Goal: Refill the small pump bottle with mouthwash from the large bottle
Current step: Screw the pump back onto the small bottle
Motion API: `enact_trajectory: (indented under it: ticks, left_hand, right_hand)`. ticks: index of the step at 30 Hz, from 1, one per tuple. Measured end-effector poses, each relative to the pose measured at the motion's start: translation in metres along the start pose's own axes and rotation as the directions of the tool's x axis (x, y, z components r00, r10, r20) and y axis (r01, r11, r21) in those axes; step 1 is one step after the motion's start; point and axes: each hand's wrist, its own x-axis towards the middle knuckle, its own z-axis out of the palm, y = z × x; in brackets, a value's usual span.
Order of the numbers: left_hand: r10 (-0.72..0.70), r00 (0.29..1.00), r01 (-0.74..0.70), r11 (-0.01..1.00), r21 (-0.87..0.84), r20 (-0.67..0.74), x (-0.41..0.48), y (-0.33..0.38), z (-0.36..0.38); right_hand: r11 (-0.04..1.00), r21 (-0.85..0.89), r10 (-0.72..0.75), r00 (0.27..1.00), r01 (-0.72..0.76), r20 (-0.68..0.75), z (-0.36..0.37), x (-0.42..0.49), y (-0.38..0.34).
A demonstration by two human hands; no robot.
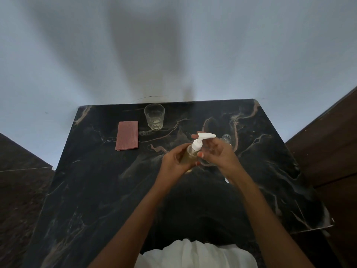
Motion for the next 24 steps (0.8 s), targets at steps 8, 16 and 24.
enact_trajectory:
  ticks: [8,16,24]
  left_hand:
    - [0.016,1.0,-0.016,1.0,-0.016,0.002,0.0,0.006,-0.001]
    - [0.007,1.0,-0.008,1.0,0.012,0.006,-0.004,0.005,-0.003]
    - [-0.018,1.0,0.018,0.999,-0.026,0.014,-0.006,0.003,-0.002]
  right_hand:
    - [0.997,-0.075,-0.023,0.962,0.003,-0.272,0.021,0.013,0.002]
    - [0.978,-0.208,0.0,0.992,-0.027,-0.13,0.017,0.014,0.005]
    - [0.989,-0.145,-0.044,0.979,0.016,-0.197,0.014,0.012,0.005]
